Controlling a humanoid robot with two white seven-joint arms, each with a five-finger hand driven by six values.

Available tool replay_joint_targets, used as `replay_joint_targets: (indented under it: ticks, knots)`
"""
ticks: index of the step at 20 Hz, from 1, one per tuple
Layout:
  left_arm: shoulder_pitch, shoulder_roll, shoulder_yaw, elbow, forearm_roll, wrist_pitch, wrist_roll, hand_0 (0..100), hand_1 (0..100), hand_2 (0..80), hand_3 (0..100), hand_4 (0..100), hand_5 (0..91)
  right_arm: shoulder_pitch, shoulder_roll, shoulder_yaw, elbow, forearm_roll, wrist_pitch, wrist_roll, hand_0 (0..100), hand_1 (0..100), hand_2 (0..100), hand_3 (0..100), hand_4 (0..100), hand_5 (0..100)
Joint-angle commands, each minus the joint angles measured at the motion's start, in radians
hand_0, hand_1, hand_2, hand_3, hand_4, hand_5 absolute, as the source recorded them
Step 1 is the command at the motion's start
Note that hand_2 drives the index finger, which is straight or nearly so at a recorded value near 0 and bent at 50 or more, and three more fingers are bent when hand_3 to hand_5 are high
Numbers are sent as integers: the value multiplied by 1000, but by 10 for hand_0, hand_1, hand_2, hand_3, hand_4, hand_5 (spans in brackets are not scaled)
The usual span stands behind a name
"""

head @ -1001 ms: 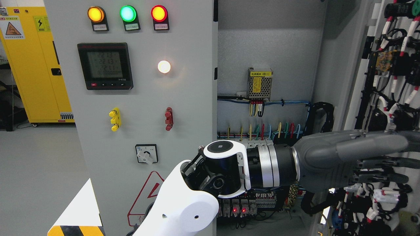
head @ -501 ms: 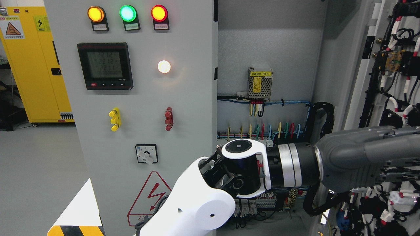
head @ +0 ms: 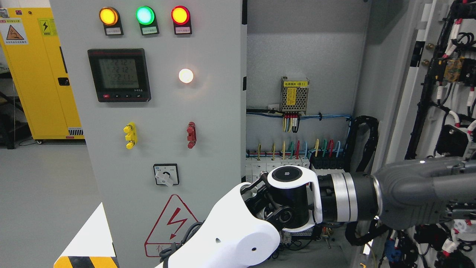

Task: Open door with both hands
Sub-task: 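Withdraw the left hand down and out of view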

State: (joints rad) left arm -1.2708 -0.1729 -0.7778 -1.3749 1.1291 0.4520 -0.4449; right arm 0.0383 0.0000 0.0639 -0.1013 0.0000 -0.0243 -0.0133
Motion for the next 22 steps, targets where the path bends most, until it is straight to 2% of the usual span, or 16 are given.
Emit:
replay_joint_targets:
  ticks: [1, 6, 9, 11, 12, 15, 22]
  knots:
    - [2, -4, 103, 13, 2, 46, -1, 120, 556, 0, 0, 0, 0, 0, 2, 1, 0, -28, 0, -1, 0, 500, 40, 0, 0, 0]
    - [48, 4, 198, -45, 3, 86, -5, 120, 556, 0, 0, 0, 0, 0, -1, 4, 0, -28, 0, -1, 0, 500, 40, 0, 0, 0]
    - [119, 26, 203, -122, -5, 97, -3, 120, 556, 0, 0, 0, 0, 0, -2, 4, 0, -28, 0, -1, 0, 500, 40, 0, 0, 0]
    - [171, 70, 195, -156, -18, 96, -3, 120, 556, 0, 0, 0, 0, 0, -2, 4, 0, -26, 0, -1, 0, 500, 40, 0, 0, 0]
    - [201, 88, 195, -170, -41, 96, -3, 120, 556, 0, 0, 0, 0, 0, -2, 4, 0, -28, 0, -1, 0, 500, 40, 0, 0, 0]
    - [313, 119, 195, -203, -161, 93, -1, 120, 556, 0, 0, 0, 0, 0, -2, 2, 0, -28, 0, -1, 0, 500, 40, 0, 0, 0]
    - [631, 220, 204, -293, -403, 80, 3, 120, 556, 0, 0, 0, 0, 0, -2, 2, 0, -28, 0, -1, 0, 500, 40, 0, 0, 0]
